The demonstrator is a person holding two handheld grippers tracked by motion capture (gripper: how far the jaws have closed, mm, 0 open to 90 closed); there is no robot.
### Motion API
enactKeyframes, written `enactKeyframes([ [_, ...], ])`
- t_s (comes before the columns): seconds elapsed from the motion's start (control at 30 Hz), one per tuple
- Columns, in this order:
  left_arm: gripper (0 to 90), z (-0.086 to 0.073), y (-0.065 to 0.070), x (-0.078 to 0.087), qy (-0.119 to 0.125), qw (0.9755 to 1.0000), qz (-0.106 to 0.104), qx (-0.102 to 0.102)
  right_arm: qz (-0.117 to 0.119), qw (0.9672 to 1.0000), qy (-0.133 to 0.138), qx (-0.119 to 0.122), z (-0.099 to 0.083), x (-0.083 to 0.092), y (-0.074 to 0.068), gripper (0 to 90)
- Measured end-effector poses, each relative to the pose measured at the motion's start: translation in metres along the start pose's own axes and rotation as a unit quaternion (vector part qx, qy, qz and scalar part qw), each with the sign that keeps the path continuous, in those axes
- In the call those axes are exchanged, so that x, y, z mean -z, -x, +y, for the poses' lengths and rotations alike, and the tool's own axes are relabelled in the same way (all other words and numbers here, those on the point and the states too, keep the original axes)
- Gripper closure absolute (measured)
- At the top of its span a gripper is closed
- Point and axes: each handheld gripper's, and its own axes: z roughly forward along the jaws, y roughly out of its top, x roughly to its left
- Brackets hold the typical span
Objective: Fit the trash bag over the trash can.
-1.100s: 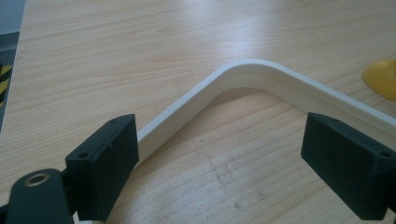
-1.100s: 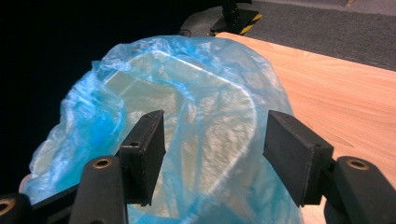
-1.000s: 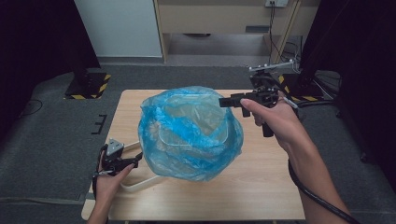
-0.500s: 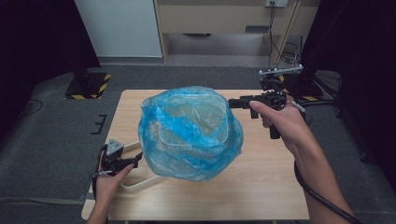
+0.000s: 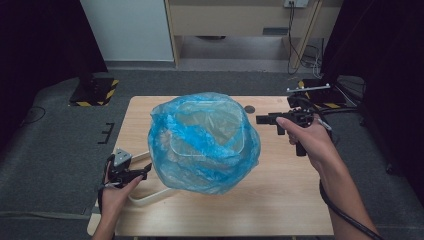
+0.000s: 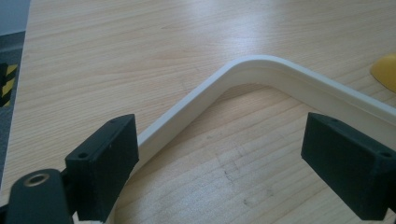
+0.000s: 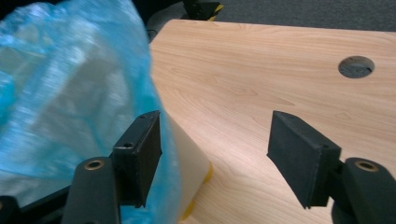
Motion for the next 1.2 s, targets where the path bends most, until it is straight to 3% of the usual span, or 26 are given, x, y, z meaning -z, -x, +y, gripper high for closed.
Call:
enactKeyframes([
  [0.17,9.9,0.001,0.000,-0.002,-0.008,0.9999,-0.003,-0.012,-0.008,1.0000,0.002,-0.003,-0.011,-0.004,0.015,28.2],
  [0.33,7.9,0.004,0.006,-0.003,-0.025,0.9992,-0.020,-0.025,-0.008,0.9999,0.004,-0.007,-0.022,-0.011,0.031,21.0],
  [0.57,5.3,0.008,0.008,-0.003,-0.023,0.9991,-0.027,-0.023,-0.018,0.9997,0.008,-0.015,-0.040,-0.021,0.051,11.9],
  [1.0,2.5,0.018,-0.002,0.000,-0.020,0.9987,-0.036,-0.029,-0.034,0.9990,0.004,-0.028,-0.079,-0.035,0.085,7.9],
  [1.2,2.8,0.018,-0.004,-0.003,-0.029,0.9983,-0.032,-0.039,-0.042,0.9989,0.003,-0.020,-0.100,-0.044,0.099,8.0],
])
